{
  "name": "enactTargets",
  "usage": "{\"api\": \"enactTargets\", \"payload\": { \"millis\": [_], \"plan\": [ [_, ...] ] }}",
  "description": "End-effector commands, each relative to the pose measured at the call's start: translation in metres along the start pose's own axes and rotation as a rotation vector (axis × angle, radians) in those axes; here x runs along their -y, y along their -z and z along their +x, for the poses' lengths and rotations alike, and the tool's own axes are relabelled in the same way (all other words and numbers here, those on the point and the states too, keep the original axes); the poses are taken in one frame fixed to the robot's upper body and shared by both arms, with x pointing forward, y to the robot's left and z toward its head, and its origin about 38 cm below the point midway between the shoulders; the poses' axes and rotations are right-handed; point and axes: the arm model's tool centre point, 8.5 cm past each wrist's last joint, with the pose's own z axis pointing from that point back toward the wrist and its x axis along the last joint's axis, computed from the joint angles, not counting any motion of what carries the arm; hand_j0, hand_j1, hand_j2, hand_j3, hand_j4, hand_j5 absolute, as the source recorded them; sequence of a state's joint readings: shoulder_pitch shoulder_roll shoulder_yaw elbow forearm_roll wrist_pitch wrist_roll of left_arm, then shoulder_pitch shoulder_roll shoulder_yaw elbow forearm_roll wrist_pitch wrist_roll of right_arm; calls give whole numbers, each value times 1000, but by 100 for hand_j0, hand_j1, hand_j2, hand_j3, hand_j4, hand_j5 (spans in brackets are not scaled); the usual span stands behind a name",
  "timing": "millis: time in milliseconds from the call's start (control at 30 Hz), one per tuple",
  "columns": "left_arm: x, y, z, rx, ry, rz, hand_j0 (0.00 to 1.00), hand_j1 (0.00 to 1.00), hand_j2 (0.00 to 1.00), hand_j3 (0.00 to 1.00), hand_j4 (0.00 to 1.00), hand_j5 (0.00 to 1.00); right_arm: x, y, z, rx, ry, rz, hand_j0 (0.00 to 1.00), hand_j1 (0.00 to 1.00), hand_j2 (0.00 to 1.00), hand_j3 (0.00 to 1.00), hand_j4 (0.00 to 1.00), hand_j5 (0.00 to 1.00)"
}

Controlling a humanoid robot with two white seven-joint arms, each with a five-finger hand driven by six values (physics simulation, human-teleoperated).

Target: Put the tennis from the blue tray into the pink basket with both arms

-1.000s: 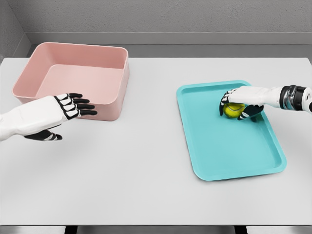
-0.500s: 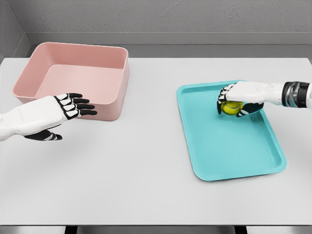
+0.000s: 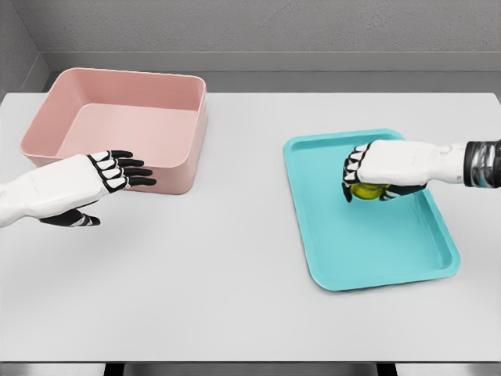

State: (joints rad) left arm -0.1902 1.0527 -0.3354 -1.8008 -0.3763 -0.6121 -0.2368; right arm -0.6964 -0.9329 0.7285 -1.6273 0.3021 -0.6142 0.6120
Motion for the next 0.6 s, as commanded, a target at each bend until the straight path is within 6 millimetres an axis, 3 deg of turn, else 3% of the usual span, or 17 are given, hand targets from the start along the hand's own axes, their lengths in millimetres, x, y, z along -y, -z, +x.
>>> {"api": "enactTargets", "payload": {
  "millis": [0, 267, 567],
  "plan": [
    [0, 0, 0, 0, -5, 3, 100, 100, 100, 100, 100, 100, 7, 1, 10, 24, -26, -12, 46, 46, 46, 46, 46, 46],
    [0, 0, 0, 0, -6, 3, 100, 100, 100, 100, 100, 100, 16, 14, 34, 93, -72, -32, 46, 46, 46, 46, 46, 46],
    [0, 0, 0, 0, -6, 3, 100, 100, 100, 100, 100, 100, 28, 51, 56, 167, -118, -80, 46, 46, 46, 46, 46, 46]
  ]
}}
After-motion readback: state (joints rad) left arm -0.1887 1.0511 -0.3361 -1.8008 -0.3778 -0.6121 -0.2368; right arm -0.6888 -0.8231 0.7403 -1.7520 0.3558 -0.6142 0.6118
